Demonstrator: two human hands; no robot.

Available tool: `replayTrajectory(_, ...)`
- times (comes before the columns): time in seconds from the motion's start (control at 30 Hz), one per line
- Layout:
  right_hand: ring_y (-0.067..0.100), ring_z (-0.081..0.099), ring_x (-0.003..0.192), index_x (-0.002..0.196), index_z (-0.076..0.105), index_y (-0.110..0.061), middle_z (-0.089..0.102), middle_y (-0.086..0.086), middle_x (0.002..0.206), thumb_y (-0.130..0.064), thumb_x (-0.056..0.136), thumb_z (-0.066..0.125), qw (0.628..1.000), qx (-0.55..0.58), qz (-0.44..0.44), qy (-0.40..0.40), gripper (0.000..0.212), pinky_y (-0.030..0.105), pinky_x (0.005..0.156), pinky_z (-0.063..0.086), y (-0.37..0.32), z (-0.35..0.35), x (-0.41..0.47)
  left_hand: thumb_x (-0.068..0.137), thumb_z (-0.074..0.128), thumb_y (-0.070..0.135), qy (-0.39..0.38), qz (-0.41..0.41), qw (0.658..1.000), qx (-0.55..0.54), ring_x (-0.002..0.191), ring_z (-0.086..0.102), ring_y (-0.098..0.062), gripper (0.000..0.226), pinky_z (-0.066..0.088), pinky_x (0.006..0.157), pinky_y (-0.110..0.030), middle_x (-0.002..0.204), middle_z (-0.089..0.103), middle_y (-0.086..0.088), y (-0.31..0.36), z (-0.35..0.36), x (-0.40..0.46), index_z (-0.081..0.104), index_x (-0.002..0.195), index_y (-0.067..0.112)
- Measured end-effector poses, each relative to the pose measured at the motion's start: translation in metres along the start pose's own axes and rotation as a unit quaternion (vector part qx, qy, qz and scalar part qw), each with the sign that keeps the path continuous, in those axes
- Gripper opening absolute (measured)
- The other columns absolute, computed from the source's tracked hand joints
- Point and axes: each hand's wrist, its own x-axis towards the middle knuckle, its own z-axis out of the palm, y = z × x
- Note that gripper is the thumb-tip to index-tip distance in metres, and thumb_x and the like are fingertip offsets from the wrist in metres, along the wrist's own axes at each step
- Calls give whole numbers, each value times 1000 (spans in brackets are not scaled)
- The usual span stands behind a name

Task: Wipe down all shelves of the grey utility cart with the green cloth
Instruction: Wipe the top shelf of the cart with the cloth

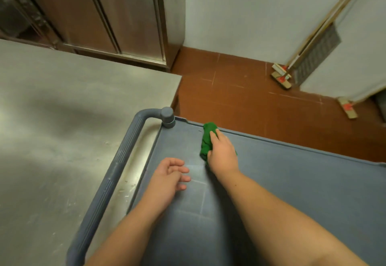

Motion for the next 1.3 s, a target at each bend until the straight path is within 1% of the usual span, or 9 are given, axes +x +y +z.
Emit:
replayTrajectory(0.2, 30, 34, 142, 149, 40, -12, 31, 12, 159, -12, 83, 56, 998, 4, 66, 19, 68, 37, 117, 29, 140, -52, -26, 87, 37, -15, -44, 1, 999, 30, 64, 63, -11, 32, 49, 58, -26, 88, 63, -7, -13, 109, -20, 54, 97, 11)
replayTrajectory(0.47, 29, 33, 142, 150, 38, -12, 29, 11, 159, -13, 86, 55, 986, 14, 161, 45, 66, 35, 118, 27, 323, -125, -77, 90, 39, -12, -88, -2, 995, 41, 70, 62, -18, 28, 50, 58, -26, 89, 63, -8, -33, 267, -59, 54, 97, 10)
replayTrajectory(0.6, 28, 30, 144, 149, 39, -12, 29, 9, 160, -11, 87, 53, 972, 39, 219, 72, 64, 35, 119, 25, 400, -158, -100, 92, 37, -10, -107, -6, 993, 57, 69, 62, -17, 27, 49, 59, -27, 91, 62, -9, -45, 325, -75, 54, 100, 9)
replayTrajectory(0.7, 28, 31, 143, 149, 39, -14, 29, 5, 160, -9, 86, 49, 959, 57, 262, 88, 63, 37, 118, 29, 439, -174, -112, 92, 36, -11, -117, -8, 991, 67, 68, 62, -18, 27, 48, 60, -29, 92, 62, -10, -49, 351, -85, 54, 106, 3)
replayTrajectory(0.87, 31, 36, 139, 147, 41, -16, 34, 6, 157, -7, 84, 50, 957, 59, 266, 101, 65, 42, 113, 35, 453, -178, -117, 90, 35, -12, -112, -4, 991, 76, 69, 63, -19, 29, 49, 63, -32, 92, 62, -11, -51, 360, -90, 54, 108, 1)
replayTrajectory(0.97, 36, 51, 121, 128, 49, -20, 54, 10, 134, -5, 75, 53, 944, 116, 282, 126, 56, 44, 101, 45, 442, -179, -115, 90, 36, -12, -100, -2, 992, 75, 70, 63, -19, 30, 49, 64, -33, 93, 62, -11, -50, 347, -89, 55, 107, 2)
replayTrajectory(1.03, 38, 54, 114, 122, 48, -24, 59, 13, 123, -8, 70, 56, 935, 135, 302, 129, 55, 45, 97, 48, 431, -178, -111, 91, 36, -11, -89, 0, 993, 71, 69, 64, -17, 29, 50, 64, -32, 94, 63, -11, -50, 333, -87, 56, 106, 4)
replayTrajectory(1.17, 37, 51, 119, 131, 46, -27, 57, 12, 123, -17, 69, 63, 931, 133, 319, 116, 65, 44, 100, 47, 395, -167, -96, 90, 37, -12, -66, -3, 996, 56, 68, 64, -16, 29, 50, 62, -29, 94, 63, -11, -50, 298, -78, 56, 103, 6)
replayTrajectory(1.3, 34, 49, 121, 130, 48, -23, 58, 12, 125, -17, 71, 65, 936, 150, 296, 118, 62, 41, 101, 44, 340, -141, -77, 88, 38, -13, -57, -4, 998, 35, 69, 64, -15, 30, 50, 61, -28, 92, 64, -9, -46, 255, -67, 56, 101, 7)
